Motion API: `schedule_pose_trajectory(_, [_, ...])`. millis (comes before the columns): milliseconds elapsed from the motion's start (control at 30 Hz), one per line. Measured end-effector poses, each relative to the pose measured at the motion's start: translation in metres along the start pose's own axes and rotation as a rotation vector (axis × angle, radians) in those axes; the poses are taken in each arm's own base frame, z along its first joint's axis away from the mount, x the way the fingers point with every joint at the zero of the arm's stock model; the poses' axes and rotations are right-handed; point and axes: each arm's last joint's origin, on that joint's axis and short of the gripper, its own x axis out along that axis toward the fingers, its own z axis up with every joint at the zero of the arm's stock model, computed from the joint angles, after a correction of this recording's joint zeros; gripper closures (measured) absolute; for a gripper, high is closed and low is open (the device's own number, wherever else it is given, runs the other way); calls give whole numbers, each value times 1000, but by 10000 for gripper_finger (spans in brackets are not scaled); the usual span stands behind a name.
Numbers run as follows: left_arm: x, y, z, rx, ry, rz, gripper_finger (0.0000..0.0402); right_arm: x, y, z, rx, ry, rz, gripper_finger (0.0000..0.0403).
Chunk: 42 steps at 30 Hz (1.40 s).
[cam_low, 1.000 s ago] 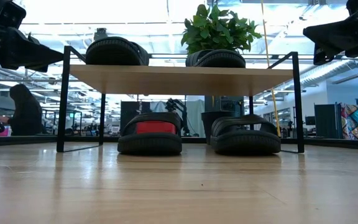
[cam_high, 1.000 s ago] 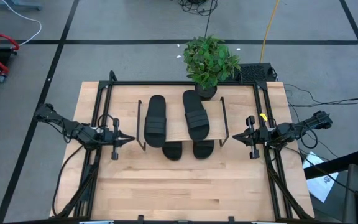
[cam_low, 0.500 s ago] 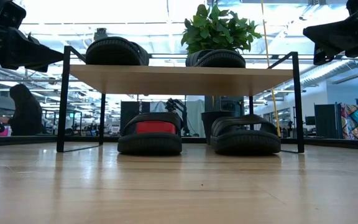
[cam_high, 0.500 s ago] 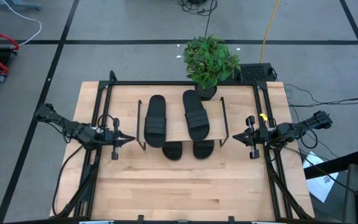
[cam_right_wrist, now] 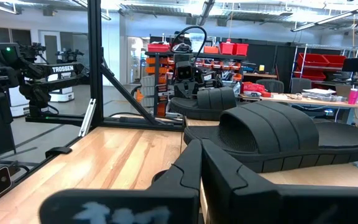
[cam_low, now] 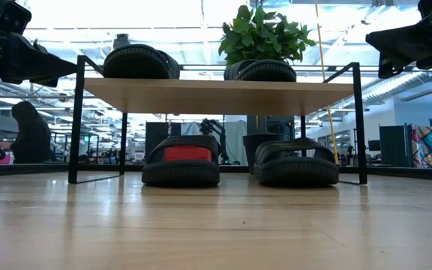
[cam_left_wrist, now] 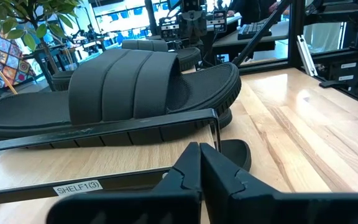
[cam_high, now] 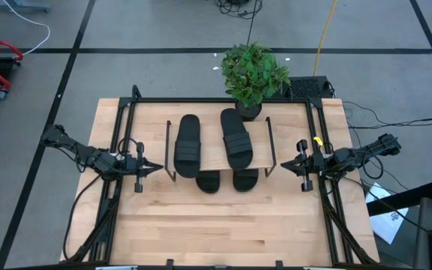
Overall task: Pick and place slides into the shelf
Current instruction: Return to Home Position
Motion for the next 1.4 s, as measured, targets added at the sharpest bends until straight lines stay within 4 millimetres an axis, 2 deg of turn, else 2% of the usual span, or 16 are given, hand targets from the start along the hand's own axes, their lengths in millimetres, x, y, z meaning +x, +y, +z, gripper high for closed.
schedule_pose_trajectory(300, [0, 0, 0, 0, 0, 0, 381, 0, 0, 0, 0, 0, 0, 403])
schedule_pose_trajectory(667, [0, 0, 0, 0, 0, 0, 400, 0, 0, 0, 0, 0, 0, 403])
schedule_pose_trajectory(967, [0, 0, 0, 0, 0, 0, 381, 0, 0, 0, 0, 0, 0, 403])
schedule_pose_trajectory(1400, [0, 0, 0, 0, 0, 1, 398, 0, 0, 0, 0, 0, 0, 403])
